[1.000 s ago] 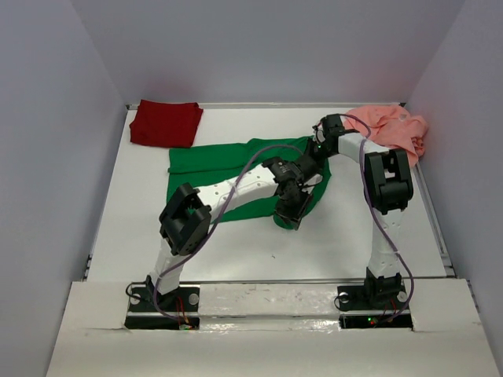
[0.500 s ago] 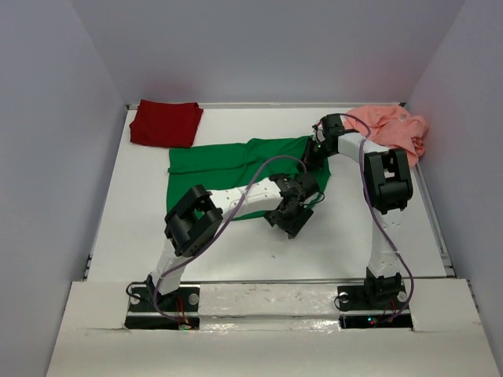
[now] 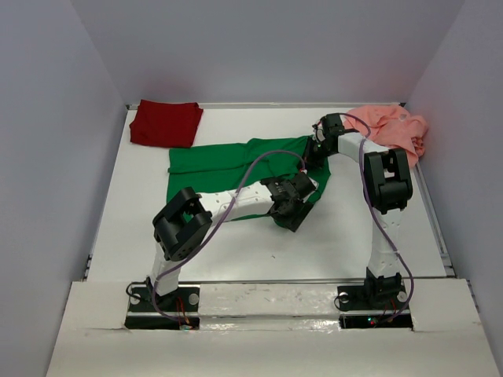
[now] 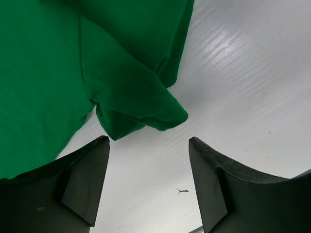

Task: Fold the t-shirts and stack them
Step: Fold the tshirt

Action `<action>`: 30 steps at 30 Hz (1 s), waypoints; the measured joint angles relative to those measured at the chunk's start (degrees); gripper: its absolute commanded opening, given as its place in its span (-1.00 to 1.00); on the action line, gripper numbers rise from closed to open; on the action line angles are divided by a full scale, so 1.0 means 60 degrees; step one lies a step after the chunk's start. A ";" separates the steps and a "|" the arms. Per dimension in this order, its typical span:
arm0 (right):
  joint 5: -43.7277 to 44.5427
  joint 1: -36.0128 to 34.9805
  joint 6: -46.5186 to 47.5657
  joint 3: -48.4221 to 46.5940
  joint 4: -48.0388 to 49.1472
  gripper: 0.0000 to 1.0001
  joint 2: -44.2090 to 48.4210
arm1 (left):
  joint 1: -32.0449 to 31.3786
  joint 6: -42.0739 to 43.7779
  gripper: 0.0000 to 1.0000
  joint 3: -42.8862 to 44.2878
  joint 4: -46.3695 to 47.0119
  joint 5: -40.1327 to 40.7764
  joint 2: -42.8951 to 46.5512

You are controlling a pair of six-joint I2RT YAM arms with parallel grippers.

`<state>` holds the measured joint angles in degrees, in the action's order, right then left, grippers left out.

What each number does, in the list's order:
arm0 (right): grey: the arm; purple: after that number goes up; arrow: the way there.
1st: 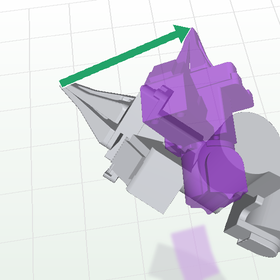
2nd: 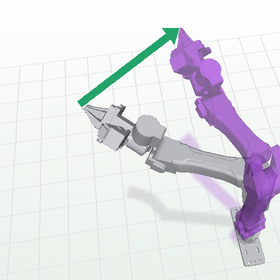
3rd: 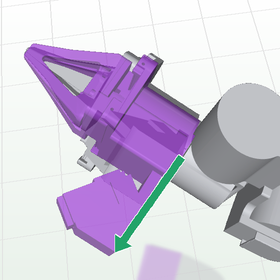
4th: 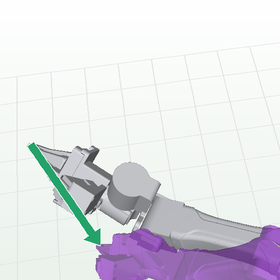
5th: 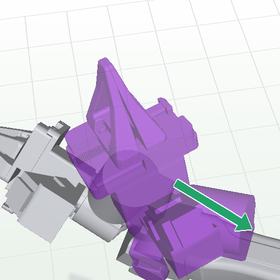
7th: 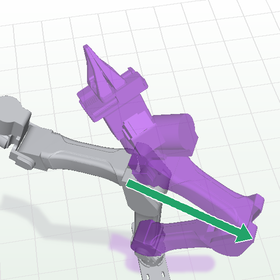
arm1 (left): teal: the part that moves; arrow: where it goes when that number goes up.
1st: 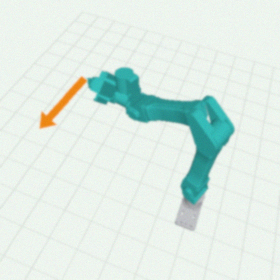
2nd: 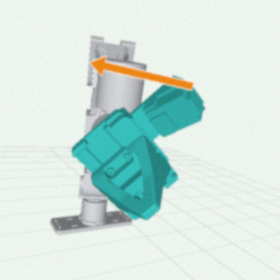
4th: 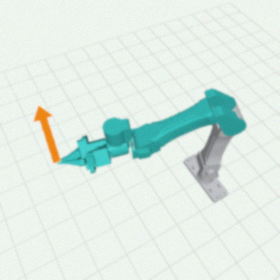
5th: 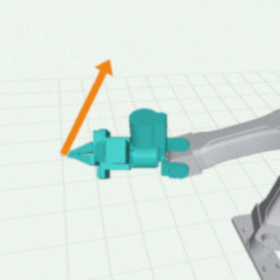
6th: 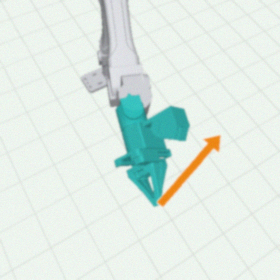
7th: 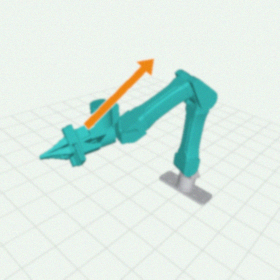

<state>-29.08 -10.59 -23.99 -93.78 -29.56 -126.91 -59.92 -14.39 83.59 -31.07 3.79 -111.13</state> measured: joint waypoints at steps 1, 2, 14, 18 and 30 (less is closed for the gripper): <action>-0.0004 0.0000 0.0000 -0.0007 0.0000 -1.00 0.0000 | 0.0000 0.0000 0.50 0.0000 0.0036 0.0004 0.0004; 0.0000 0.0000 0.0000 -0.0011 0.0000 -1.00 0.0000 | 0.0000 0.0000 0.50 0.0000 0.0069 0.0000 0.0004; 0.0011 0.0000 0.0000 -0.0098 -0.0004 -1.00 -0.0058 | 0.0000 -0.0084 0.43 0.0076 0.0084 -0.0244 0.0004; 0.0007 0.0000 0.0000 -0.0113 -0.0004 -1.00 -0.0073 | -0.0004 -0.0124 0.42 0.0149 0.0091 -0.0386 0.0004; 0.0007 0.0000 0.0000 -0.0186 -0.0007 -1.00 -0.0124 | -0.0022 -0.0160 0.41 0.0157 0.0248 -0.0546 -0.0350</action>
<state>-29.04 -10.59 -23.99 -94.89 -29.61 -127.66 -60.05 -15.35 84.53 -29.58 0.51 -113.23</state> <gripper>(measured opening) 0.011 0.708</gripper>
